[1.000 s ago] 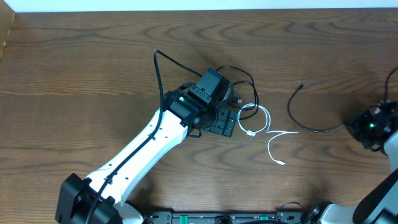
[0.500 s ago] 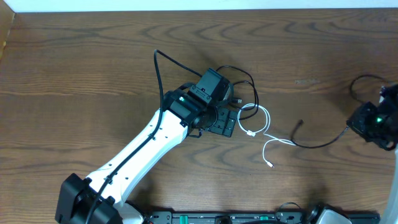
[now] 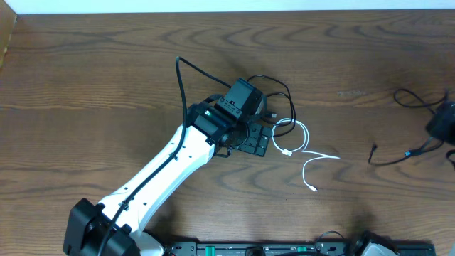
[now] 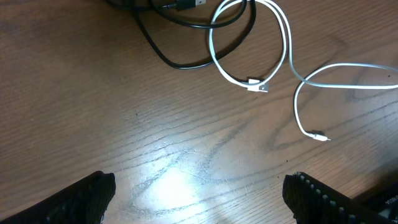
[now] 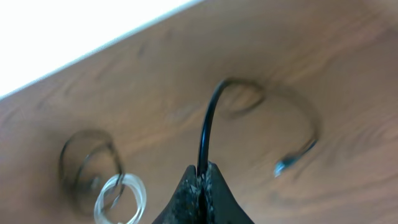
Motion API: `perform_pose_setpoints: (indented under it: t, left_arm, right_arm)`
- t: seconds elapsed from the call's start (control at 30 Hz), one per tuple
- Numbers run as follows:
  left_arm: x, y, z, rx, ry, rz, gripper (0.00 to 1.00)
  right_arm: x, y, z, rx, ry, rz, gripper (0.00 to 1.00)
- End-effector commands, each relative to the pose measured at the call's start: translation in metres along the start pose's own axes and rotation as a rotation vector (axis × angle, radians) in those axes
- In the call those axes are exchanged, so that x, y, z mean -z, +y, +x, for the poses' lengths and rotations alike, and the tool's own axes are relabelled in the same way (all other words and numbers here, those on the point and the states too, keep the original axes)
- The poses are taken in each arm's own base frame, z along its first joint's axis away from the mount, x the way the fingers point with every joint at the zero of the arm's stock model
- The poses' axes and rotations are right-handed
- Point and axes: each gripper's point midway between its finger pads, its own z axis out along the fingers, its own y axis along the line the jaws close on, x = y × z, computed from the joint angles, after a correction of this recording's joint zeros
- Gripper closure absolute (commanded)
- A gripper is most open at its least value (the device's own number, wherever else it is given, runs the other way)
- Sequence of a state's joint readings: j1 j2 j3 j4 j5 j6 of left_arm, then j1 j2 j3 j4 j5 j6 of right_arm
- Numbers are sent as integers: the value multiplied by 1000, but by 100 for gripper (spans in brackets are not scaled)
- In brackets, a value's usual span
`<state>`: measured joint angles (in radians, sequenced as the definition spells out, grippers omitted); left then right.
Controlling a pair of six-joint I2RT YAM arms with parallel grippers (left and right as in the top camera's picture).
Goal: Untangle cables
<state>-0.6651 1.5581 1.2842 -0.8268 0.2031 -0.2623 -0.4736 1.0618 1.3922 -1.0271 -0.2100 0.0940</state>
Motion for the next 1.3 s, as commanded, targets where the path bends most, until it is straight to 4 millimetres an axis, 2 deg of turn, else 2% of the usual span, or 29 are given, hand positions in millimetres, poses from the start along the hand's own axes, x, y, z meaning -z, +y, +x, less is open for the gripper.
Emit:
perform_pose_setpoints:
  t: [0.0,0.13,0.23,0.4,0.5,0.6,0.67,0.83,1.1,1.17,1.27]
  left_arm:
    - [-3,3,2,6,10,-17,9]
    - [-3,3,2,5,10,-17,9]
    - [-3,3,2,6,10,-17,9]
    - [-3,3,2,5,10,-17,9]
    - [-3,3,2,6,10,-17,9]
    - [-3,3,2,6,10,-17,9]
    - [-3,3,2,6,10,-17,9]
    - [-3,3,2,6,10,-17,9]
    - [-3,3,3,6,12,-18,9]
    - [-3,3,3,6,12,-18,9]
    - [-3,3,3,6,12,-18,9]
  right_arm:
    - [5,-22,-24,38,-94,146,99]
    - [-2,-39,-52,119,-177,250,99]
    - [-18,-42,-62,193,-175,262,99]
    - [-67,-58,-63,344,-84,305,99]
    - [-93,-88,-63,363,-24,447,99]
    - [-110,-118,-63,337,9,600,99]
    - [-120,-137,-60,285,23,702,99]
    - [-134,-175,-38,161,84,897,99]
    - [-156,-210,3,18,188,961,98]
    - [-159,-216,9,5,209,954,94]
    - [-161,-222,14,-27,221,920,82]
